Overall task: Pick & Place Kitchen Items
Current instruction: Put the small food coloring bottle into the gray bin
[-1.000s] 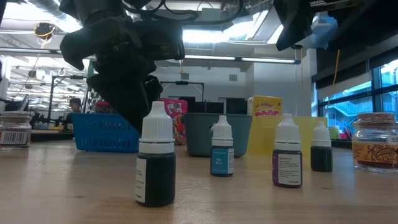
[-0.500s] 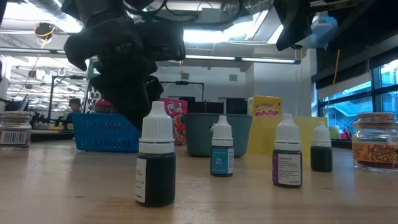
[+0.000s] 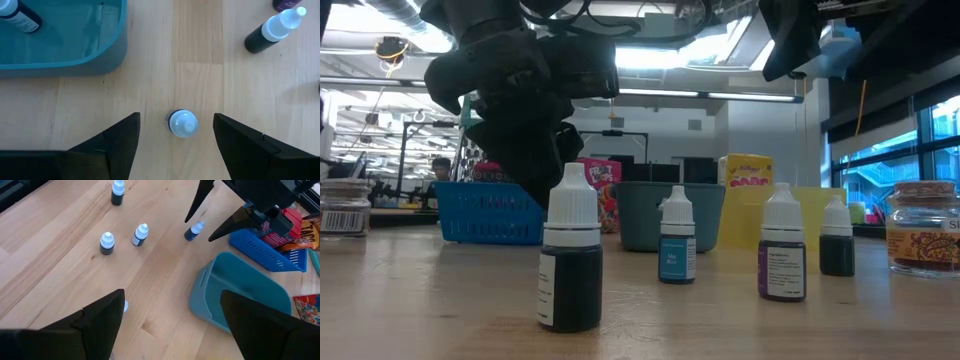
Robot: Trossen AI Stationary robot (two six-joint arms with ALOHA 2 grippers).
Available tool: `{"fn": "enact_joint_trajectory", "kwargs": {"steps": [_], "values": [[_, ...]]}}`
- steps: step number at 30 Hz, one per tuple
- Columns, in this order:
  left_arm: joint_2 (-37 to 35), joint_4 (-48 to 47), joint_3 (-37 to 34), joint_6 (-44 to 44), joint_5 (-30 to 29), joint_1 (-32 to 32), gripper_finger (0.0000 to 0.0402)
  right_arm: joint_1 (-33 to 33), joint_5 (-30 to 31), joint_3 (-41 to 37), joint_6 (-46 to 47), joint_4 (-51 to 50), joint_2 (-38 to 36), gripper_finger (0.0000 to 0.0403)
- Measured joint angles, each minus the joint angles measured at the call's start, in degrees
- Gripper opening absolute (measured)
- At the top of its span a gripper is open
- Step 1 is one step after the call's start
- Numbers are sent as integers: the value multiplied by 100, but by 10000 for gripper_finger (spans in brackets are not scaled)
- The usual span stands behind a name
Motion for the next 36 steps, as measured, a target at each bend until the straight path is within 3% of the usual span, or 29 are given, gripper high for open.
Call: {"fn": "enact_joint_trajectory", "kwargs": {"steps": [36], "values": [[0, -20, 0, -7, 166, 74, 121, -41, -22, 0, -7, 61, 0, 332]]}}
